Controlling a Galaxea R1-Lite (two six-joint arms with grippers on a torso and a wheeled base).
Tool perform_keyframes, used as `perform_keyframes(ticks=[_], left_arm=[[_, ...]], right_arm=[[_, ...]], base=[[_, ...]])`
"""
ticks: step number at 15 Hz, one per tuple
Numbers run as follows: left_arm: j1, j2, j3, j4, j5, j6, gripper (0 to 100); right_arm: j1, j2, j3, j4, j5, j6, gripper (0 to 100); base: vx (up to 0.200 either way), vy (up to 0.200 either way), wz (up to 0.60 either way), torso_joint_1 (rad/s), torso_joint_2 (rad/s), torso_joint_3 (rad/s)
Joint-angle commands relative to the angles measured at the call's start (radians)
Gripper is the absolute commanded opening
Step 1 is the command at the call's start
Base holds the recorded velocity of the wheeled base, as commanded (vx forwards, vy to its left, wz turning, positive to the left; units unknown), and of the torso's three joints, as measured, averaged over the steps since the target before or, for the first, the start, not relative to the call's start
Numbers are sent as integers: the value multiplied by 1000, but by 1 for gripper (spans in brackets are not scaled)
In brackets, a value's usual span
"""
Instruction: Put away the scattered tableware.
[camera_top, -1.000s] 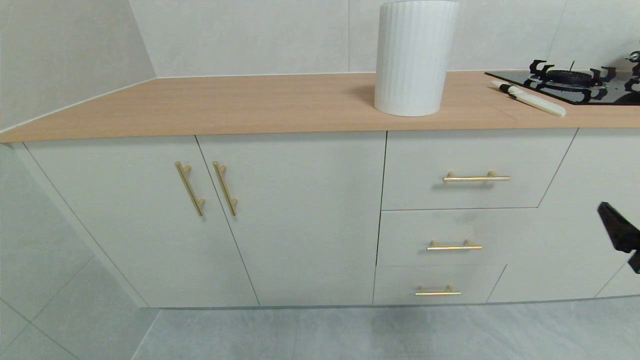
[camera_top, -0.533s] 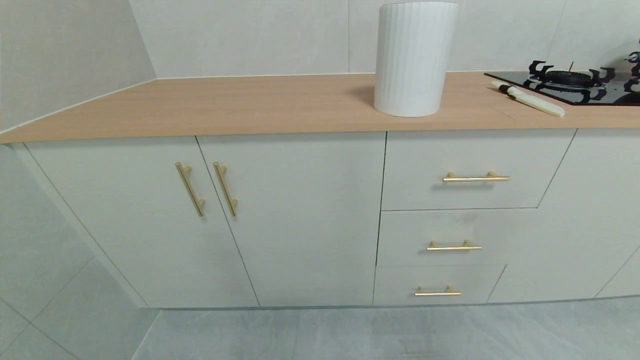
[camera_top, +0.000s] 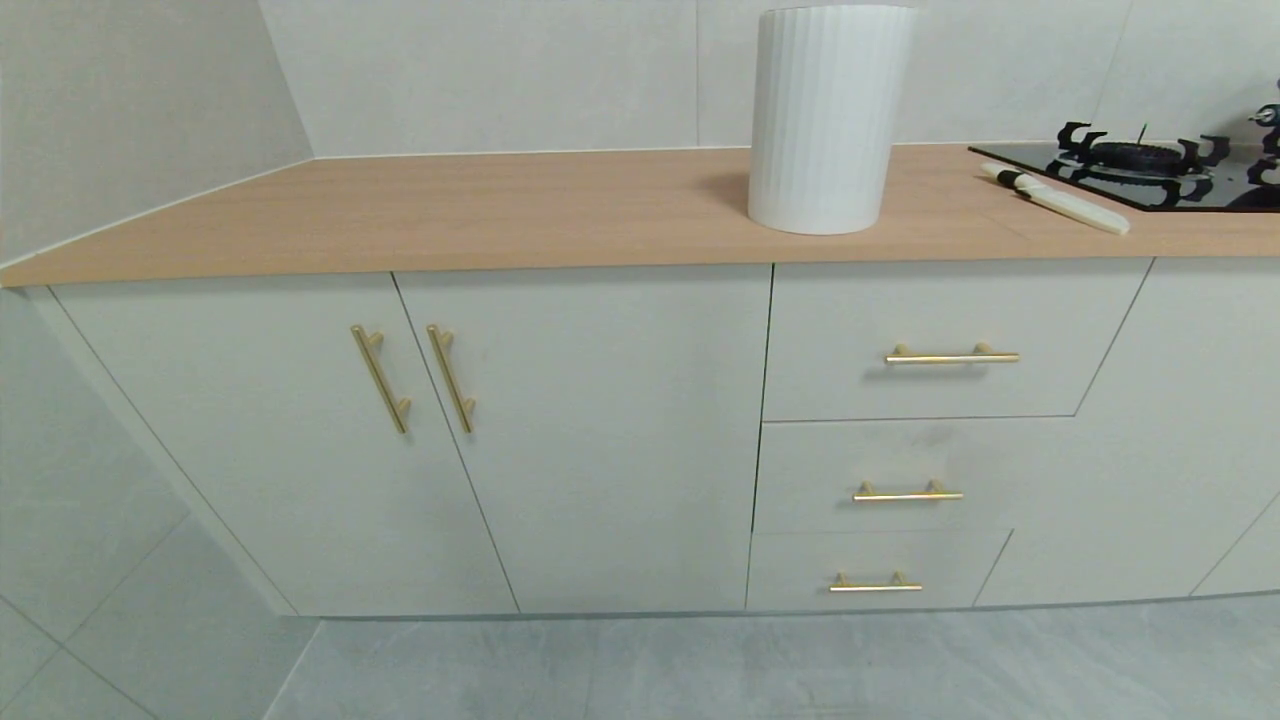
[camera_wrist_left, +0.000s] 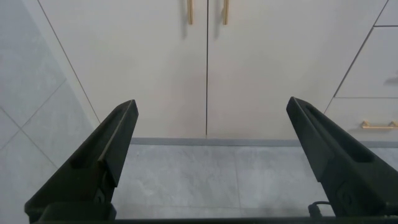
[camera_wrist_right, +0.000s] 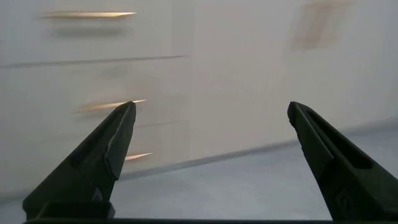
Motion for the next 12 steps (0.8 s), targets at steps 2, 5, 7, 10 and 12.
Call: perform_keyframes(ticks=[2,5,7,10,12], left_arm=[[0,0,0,0,1,3,100],[0,0,0,-1,1,0,100],[0,0,0,0,1,0,100],[0,0,0,-1,1,3,100],[-3,0,0,-1,-1,12,100]], right_arm=[[-1,-13,6,110,171,36,100],[-1,-13,9,98,187,20,100],[-1,-13,9,98,184,44,100],[-1,-14,9,98,182,44,100],[-1,-14,9,98,181,44,100]], base=[[0,0,0,0,0,0],[0,0,0,0,0,0],[0,0,0,0,0,0],[0,0,0,0,0,0],[0,0,0,0,0,0]])
